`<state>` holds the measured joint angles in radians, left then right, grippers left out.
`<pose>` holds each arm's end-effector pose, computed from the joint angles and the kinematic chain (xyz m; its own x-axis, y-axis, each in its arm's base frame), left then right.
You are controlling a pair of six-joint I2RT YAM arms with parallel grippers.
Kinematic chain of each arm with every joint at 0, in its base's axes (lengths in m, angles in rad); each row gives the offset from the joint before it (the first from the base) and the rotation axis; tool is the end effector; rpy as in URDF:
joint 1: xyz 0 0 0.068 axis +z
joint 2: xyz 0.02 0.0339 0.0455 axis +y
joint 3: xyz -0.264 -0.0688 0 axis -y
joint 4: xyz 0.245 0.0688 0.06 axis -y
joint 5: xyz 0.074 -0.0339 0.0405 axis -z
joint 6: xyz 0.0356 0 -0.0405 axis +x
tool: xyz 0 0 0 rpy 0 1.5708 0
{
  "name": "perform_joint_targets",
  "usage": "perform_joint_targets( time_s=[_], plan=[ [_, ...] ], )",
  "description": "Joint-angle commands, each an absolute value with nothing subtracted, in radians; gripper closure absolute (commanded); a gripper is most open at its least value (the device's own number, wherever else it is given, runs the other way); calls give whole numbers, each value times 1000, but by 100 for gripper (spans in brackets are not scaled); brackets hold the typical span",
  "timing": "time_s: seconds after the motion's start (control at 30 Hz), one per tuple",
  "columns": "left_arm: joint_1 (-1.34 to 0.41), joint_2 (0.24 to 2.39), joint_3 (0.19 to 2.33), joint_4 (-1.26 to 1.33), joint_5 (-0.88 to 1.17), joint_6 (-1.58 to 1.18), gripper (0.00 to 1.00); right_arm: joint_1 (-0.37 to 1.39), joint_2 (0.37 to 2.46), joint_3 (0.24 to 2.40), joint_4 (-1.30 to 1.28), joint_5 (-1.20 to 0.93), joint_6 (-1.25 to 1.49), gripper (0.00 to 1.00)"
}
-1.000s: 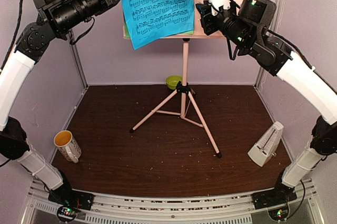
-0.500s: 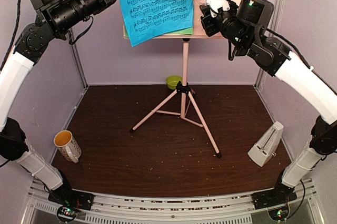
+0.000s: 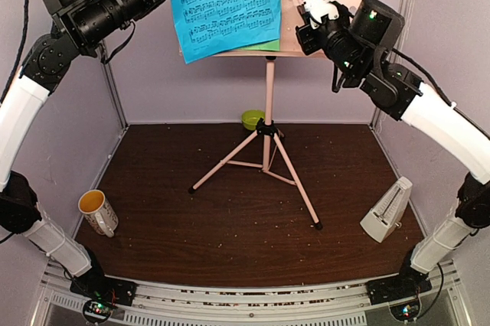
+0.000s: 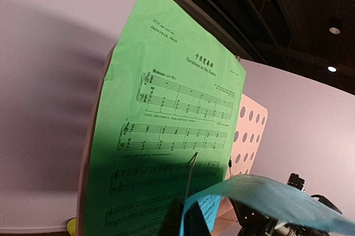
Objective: Set up the instrument practice props
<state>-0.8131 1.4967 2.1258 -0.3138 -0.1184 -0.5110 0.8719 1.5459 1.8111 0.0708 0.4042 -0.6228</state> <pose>0.1867 -0.1912 0.6034 -0.1291 -0.5701 -0.8113 0.6661 0.5563 -0.4969 0.2262 0.2474 0.5347 0.4435 -0.3058 -0.8425 -0.2539 0.8586 -0.4454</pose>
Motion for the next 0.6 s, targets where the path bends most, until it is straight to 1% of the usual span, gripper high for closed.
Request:
perform_joint_targets(
  time_s=[0.0,0.43,0.57],
  plan=[
    [-809,1494,2119,-224,-137,-526,100,868,1476,1720,204,360,-617,100],
    [-809,1530,2141,-179,-151,-561,100,860,1453,1614,384,264,-599,100],
    [-808,1574,2192,-186,-120,-561,100,859,1452,1597,406,242,-600,100]
  ],
)
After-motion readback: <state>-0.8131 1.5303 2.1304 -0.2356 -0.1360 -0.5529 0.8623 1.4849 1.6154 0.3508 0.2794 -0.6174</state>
